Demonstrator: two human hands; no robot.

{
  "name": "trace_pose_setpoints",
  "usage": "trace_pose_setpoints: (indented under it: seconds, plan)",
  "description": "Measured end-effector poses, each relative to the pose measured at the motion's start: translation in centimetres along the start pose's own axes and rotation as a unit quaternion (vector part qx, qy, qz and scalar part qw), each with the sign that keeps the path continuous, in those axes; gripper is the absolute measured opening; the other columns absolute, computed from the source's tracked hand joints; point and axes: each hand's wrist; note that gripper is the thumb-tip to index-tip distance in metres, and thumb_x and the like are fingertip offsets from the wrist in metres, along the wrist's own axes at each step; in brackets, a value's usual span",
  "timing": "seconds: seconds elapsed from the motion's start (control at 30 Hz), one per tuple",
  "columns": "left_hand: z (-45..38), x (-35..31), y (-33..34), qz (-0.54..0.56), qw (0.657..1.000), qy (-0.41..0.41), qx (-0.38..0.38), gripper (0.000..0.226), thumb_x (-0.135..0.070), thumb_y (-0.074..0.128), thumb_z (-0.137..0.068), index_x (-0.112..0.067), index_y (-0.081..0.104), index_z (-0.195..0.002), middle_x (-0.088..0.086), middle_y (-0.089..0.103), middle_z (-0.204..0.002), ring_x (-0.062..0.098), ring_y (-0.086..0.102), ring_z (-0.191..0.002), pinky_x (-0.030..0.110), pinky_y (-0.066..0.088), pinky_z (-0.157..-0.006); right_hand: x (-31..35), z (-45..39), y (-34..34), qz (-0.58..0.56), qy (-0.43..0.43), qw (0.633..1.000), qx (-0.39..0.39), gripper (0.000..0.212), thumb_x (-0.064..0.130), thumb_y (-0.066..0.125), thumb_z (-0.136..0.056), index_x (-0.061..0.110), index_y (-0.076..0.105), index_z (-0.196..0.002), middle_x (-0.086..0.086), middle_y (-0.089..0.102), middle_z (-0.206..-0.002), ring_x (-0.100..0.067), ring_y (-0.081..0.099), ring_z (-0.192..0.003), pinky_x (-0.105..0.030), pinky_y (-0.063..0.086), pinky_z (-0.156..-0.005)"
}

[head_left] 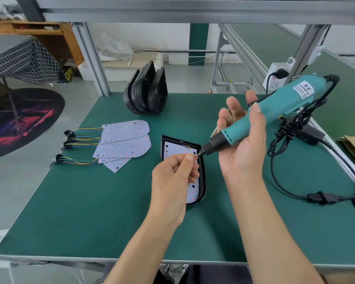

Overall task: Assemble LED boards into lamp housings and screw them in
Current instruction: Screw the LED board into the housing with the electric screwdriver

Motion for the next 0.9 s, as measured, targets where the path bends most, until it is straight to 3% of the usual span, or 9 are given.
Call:
trace_pose_setpoints:
  seconds: [0.07,0.17,0.4,0.47,0.53,0.6,0.67,0.73,0.9]
  plan:
    - [0.0,0.0,0.0,0.005,1.000,0.003,-0.002,0.018,-0.013,0.064,-0.102,-0.006,0.077,-0.091,0.002,0.069,-0.074,0.014,0.057,-0.064,0.026,0.049,-0.065,0.1,-0.2,-0.1,0.002,0.008,1.000,0.007,0.034,0.028,0.056,-0.100,0.025,0.057,-0.134,-0.001,0.070,-0.090,-0.013,0.059,-0.063,-0.029,0.042,-0.067]
    - [0.0,-0.2,0.0,-0.001,1.000,0.017,-0.004,0.019,-0.015,0.065,-0.101,-0.008,0.077,-0.087,0.002,0.068,-0.072,0.014,0.056,-0.063,0.023,0.050,-0.063,0.4,-0.5,-0.2,-0.034,0.034,0.999,0.009,0.037,0.029,0.054,-0.099,0.023,0.057,-0.136,0.004,0.058,-0.071,-0.012,0.044,-0.054,-0.029,0.030,-0.062]
    - [0.3,-0.3,0.2,-0.017,0.999,0.024,-0.016,0.017,-0.016,0.067,-0.099,-0.006,0.074,-0.088,-0.001,0.068,-0.070,0.012,0.056,-0.060,0.020,0.049,-0.059,0.9,-0.7,-0.8,-0.105,0.064,0.990,0.070,0.038,0.047,0.053,-0.095,0.021,0.063,-0.121,0.005,0.052,-0.066,-0.012,0.045,-0.059,-0.027,0.037,-0.065]
    - [0.1,-0.3,0.1,-0.015,1.000,0.017,-0.022,0.018,-0.017,0.067,-0.099,-0.007,0.074,-0.087,0.000,0.068,-0.070,0.012,0.056,-0.060,0.019,0.049,-0.059,0.8,-0.7,-0.9,-0.085,0.058,0.992,0.069,0.031,0.041,0.052,-0.099,0.020,0.065,-0.118,0.003,0.060,-0.071,-0.014,0.055,-0.067,-0.029,0.042,-0.071]
    - [0.1,-0.3,0.1,-0.012,1.000,0.007,-0.022,0.017,-0.017,0.067,-0.099,-0.007,0.075,-0.087,0.000,0.068,-0.071,0.012,0.056,-0.062,0.021,0.049,-0.060,0.7,-0.7,-0.8,-0.052,0.036,0.997,0.054,0.029,0.034,0.052,-0.102,0.016,0.066,-0.119,-0.004,0.073,-0.094,-0.021,0.070,-0.091,-0.034,0.054,-0.084]
    - [0.0,-0.3,0.1,0.000,1.000,-0.005,-0.027,0.017,-0.016,0.066,-0.100,-0.005,0.076,-0.091,0.000,0.068,-0.071,0.013,0.055,-0.062,0.024,0.048,-0.062,0.5,-0.6,-0.6,-0.042,0.022,0.998,0.041,0.030,0.028,0.053,-0.100,0.014,0.066,-0.123,-0.008,0.073,-0.113,-0.024,0.071,-0.106,-0.033,0.056,-0.092]
    - [-0.1,-0.3,0.3,0.008,0.999,-0.011,-0.031,0.017,-0.015,0.066,-0.100,-0.004,0.075,-0.092,0.001,0.067,-0.071,0.014,0.054,-0.062,0.025,0.048,-0.062,0.3,-0.8,-0.6,-0.042,0.025,0.998,0.036,0.028,0.025,0.054,-0.101,0.016,0.065,-0.126,-0.004,0.071,-0.101,-0.016,0.069,-0.084,-0.028,0.055,-0.076]
    - [0.0,-0.4,0.4,0.005,1.000,-0.007,-0.030,0.017,-0.015,0.066,-0.100,-0.003,0.074,-0.091,0.000,0.068,-0.071,0.013,0.055,-0.062,0.023,0.048,-0.060,0.3,-1.1,-0.7,-0.045,0.028,0.998,0.030,0.026,0.025,0.051,-0.103,0.018,0.062,-0.126,0.005,0.060,-0.076,-0.008,0.051,-0.057,-0.022,0.043,-0.060]
    - [0.3,-0.7,1.4,-0.013,0.999,0.007,-0.034,0.015,-0.013,0.067,-0.099,-0.006,0.074,-0.088,-0.003,0.068,-0.067,0.007,0.056,-0.055,0.016,0.048,-0.056,0.5,-1.4,-1.0,-0.100,0.018,0.994,0.034,0.020,0.028,0.048,-0.100,0.016,0.061,-0.110,0.007,0.045,-0.060,-0.008,0.037,-0.047,-0.023,0.035,-0.052]
Point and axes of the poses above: each hand's wrist, its own z-axis away from the middle knuckle, its own y-axis out of the palm, x = y × z
